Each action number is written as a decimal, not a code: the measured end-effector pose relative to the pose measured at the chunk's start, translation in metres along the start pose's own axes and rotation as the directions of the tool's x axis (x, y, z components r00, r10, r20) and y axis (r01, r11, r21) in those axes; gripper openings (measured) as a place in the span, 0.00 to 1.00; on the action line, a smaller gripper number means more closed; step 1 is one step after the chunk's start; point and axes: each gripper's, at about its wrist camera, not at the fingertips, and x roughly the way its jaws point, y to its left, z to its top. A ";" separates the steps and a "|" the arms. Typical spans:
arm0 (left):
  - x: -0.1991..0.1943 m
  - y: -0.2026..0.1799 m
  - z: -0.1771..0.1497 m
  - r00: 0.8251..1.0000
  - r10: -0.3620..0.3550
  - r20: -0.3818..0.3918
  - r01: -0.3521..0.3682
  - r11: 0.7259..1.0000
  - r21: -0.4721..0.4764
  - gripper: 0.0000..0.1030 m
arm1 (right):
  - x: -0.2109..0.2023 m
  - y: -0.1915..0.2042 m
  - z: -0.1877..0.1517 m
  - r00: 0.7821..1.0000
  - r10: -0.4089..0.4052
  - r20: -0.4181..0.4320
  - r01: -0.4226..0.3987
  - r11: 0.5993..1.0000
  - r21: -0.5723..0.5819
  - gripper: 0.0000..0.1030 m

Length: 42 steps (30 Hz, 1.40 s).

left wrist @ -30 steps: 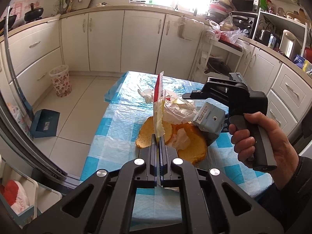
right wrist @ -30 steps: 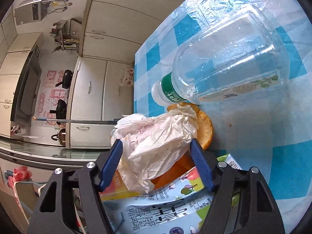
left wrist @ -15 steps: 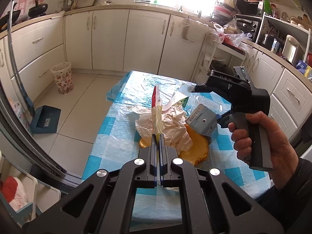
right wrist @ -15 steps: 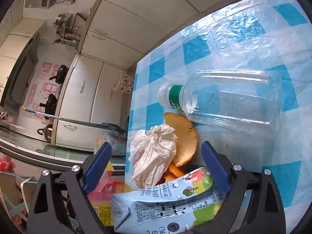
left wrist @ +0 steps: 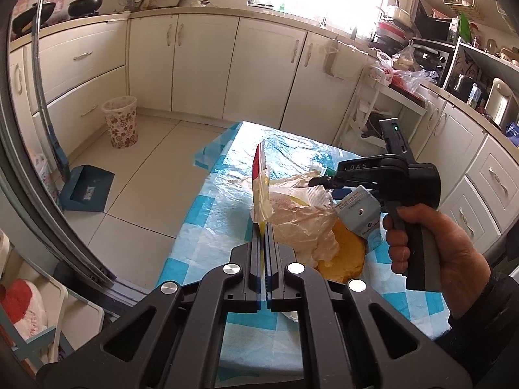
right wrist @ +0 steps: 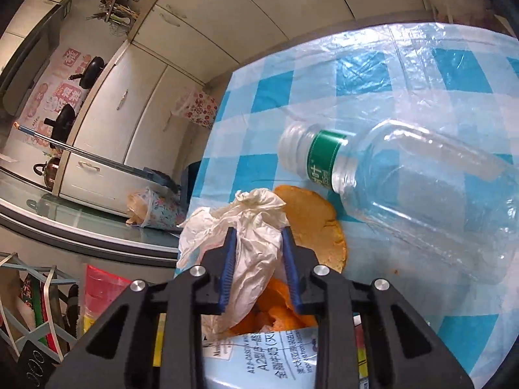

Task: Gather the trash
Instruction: 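Lift both bags off the table and turn toward the yellow bin, then open the right tool over the bin while the left tool releases the snack bag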

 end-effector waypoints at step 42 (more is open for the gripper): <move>-0.059 -0.310 -0.037 0.840 -0.538 -0.073 0.534 0.793 0.293 0.02 | -0.360 -0.183 -0.141 0.665 -0.536 0.520 0.446 0.844 0.298 0.28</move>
